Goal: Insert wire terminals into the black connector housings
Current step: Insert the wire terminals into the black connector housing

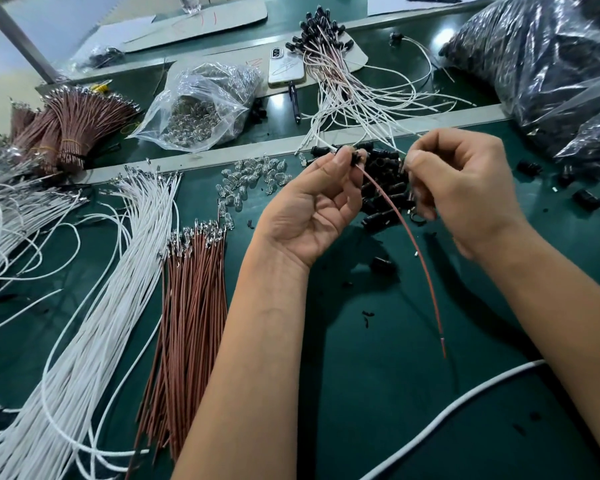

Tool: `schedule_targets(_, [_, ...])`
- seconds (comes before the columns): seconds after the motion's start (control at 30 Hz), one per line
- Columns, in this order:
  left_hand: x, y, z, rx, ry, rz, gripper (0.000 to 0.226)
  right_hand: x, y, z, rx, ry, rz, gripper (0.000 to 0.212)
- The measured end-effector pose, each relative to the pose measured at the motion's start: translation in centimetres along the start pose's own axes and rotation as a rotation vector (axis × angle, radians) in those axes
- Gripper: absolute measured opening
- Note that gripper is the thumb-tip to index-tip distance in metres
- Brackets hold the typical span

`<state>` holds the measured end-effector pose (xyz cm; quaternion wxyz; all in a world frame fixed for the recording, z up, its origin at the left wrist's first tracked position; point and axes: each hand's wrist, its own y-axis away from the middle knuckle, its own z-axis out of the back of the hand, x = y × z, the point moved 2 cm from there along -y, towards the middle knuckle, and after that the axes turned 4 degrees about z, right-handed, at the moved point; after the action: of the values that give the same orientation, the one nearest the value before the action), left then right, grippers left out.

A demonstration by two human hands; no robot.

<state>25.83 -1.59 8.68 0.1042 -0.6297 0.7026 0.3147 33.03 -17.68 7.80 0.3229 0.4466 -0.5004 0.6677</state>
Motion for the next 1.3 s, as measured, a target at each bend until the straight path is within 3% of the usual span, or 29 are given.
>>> schedule_targets(0.1, [0.1, 0.0, -0.1, -0.024, -0.053, -0.011, 0.015, 0.0, 0.1, -0.3, 0.003, 0.182, 0.079, 0.016])
schedule_targets(0.2, [0.1, 0.1, -0.1, -0.039, -0.084, -0.027, 0.015, 0.6, 0.5, -0.8, 0.045, 0.122, 0.14, 0.006])
schedule_targets(0.53, [0.3, -0.1, -0.1, -0.061, -0.136, -0.037, 0.022, 1.6, 1.3, -1.5, 0.102, 0.117, 0.216, 0.006])
schedule_targets(0.97, [0.6, -0.5, -0.1, -0.044, -0.186, -0.073, 0.013, 0.9, 0.9, -1.3, 0.076, 0.183, 0.187, 0.007])
schedule_targets(1.2, [-1.0, -0.3, 0.7, -0.08, -0.003, -0.194, 0.012, 0.6, 0.7, -0.7, 0.12, 0.185, 0.143, 0.009])
schedule_targets(1.3, [-1.2, -0.1, 0.8, -0.078, -0.041, -0.187, 0.012, 0.5, 0.7, -0.7, 0.12, 0.125, 0.121, 0.009])
